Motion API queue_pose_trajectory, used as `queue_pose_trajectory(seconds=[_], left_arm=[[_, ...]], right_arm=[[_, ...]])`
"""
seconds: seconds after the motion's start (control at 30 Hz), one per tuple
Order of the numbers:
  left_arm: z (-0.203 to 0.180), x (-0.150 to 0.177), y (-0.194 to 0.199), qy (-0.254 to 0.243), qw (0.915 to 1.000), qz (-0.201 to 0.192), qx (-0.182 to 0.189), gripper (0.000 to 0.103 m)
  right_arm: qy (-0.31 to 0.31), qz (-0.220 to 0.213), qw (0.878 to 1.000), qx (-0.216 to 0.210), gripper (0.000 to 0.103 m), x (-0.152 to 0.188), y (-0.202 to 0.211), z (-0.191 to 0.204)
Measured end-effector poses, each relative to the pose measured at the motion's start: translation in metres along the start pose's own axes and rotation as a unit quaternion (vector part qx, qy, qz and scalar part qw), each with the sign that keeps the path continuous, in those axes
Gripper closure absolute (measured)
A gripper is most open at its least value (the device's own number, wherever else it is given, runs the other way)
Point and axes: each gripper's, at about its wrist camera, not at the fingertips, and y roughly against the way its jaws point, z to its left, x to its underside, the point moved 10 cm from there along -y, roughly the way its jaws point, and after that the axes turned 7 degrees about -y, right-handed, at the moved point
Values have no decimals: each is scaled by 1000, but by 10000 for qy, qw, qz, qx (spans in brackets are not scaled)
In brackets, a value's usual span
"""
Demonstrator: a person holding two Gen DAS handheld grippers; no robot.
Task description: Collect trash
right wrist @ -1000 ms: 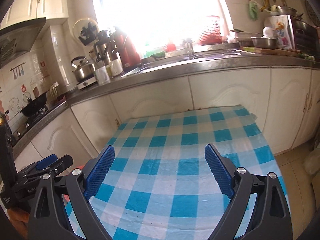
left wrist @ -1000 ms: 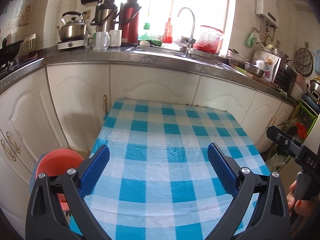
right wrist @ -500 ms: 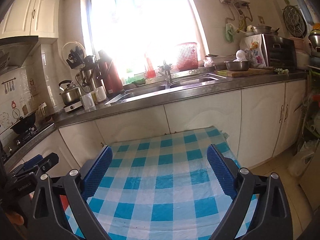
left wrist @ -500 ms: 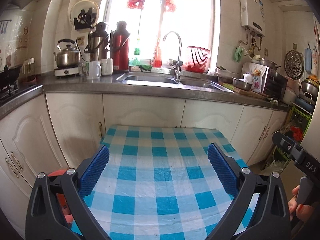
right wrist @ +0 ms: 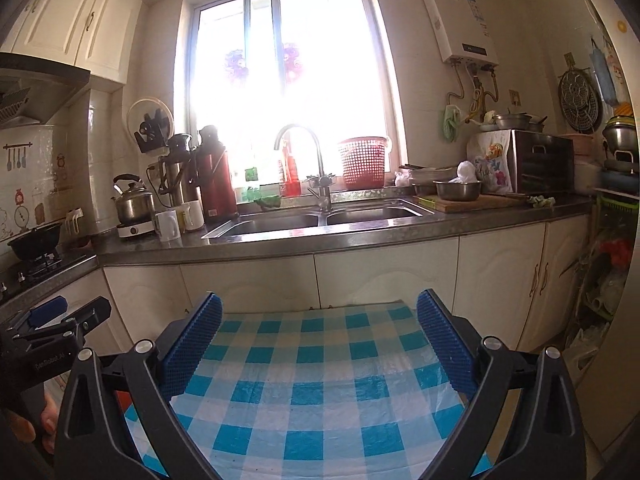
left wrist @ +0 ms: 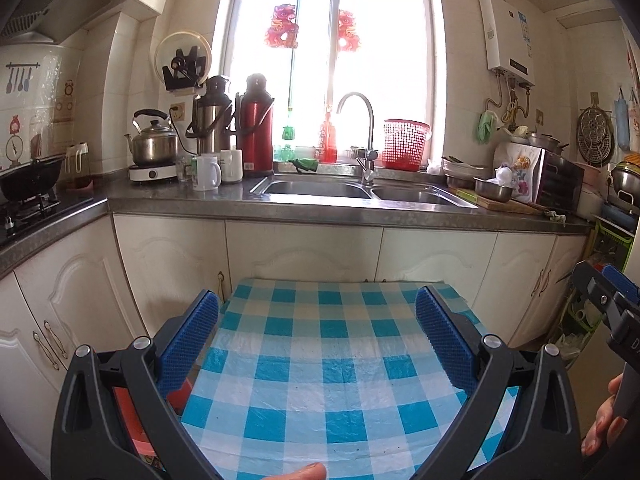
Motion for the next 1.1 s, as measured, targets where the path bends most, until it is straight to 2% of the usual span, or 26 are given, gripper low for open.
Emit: queue_pose_trajectory(seconds=[0.3,1.1], left_arm=[[8,-9,12,69,9997,-172,-168,4],[3,-2,2,44,9999,-97,-67,4]], right_arm=[[37,-37,10000,-20,6,-1,7,7],[76,83,9999,-23,6,8,-1,6]])
